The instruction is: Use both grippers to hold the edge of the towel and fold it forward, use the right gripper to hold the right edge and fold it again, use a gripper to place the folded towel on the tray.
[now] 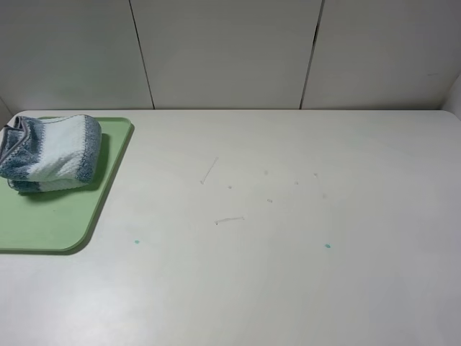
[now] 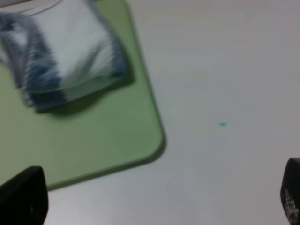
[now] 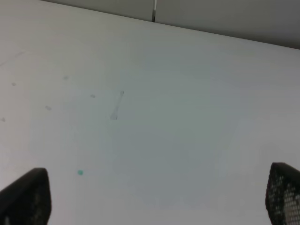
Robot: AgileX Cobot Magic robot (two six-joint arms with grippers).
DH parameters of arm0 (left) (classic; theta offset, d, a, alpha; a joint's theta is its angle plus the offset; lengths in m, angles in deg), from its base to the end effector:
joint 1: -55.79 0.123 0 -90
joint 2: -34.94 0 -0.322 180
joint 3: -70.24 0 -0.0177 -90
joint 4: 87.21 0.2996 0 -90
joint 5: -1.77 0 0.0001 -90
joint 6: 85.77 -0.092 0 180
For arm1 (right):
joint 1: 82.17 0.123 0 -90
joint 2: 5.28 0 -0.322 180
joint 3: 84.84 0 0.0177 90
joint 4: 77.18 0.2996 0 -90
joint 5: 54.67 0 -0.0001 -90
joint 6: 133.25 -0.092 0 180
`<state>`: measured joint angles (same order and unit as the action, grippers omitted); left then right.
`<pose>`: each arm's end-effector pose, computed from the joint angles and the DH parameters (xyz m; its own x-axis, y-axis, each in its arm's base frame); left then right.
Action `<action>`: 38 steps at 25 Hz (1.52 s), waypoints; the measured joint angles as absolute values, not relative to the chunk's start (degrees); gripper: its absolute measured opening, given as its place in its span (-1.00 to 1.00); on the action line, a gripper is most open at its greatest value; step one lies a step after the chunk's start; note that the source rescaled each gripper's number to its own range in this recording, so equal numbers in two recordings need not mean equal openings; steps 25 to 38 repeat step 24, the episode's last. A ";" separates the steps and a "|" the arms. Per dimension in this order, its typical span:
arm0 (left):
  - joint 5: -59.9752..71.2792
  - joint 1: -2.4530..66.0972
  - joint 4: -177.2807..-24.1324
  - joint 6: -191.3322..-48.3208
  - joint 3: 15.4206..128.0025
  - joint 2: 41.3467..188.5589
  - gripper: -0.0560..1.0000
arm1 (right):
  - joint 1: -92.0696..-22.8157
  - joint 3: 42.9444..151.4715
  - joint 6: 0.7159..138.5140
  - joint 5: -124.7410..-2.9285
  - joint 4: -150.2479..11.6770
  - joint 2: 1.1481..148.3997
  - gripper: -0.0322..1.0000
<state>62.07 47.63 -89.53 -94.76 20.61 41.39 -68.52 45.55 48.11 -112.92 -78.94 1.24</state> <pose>0.0006 -0.0034 0.3001 -0.4118 0.1968 -0.8898 0.2314 0.9670 0.1068 0.0032 -0.0017 0.3032 -0.3921 -0.1363 -0.9098 -0.2286 0.9724 -0.0471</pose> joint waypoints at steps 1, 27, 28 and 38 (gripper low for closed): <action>62.07 45.98 -89.53 -94.68 20.61 41.39 1.00 | -68.52 45.55 48.11 -112.92 -78.94 1.24 1.00; 62.23 42.58 -89.47 -93.62 20.61 41.39 1.00 | -68.52 45.55 48.11 -112.85 -78.94 1.24 1.00; 62.23 42.58 -89.47 -93.62 20.61 41.39 1.00 | -68.52 45.55 48.11 -112.85 -78.94 1.24 1.00; 62.23 42.58 -89.47 -93.62 20.61 41.39 1.00 | -68.52 45.55 48.11 -112.85 -78.94 1.24 1.00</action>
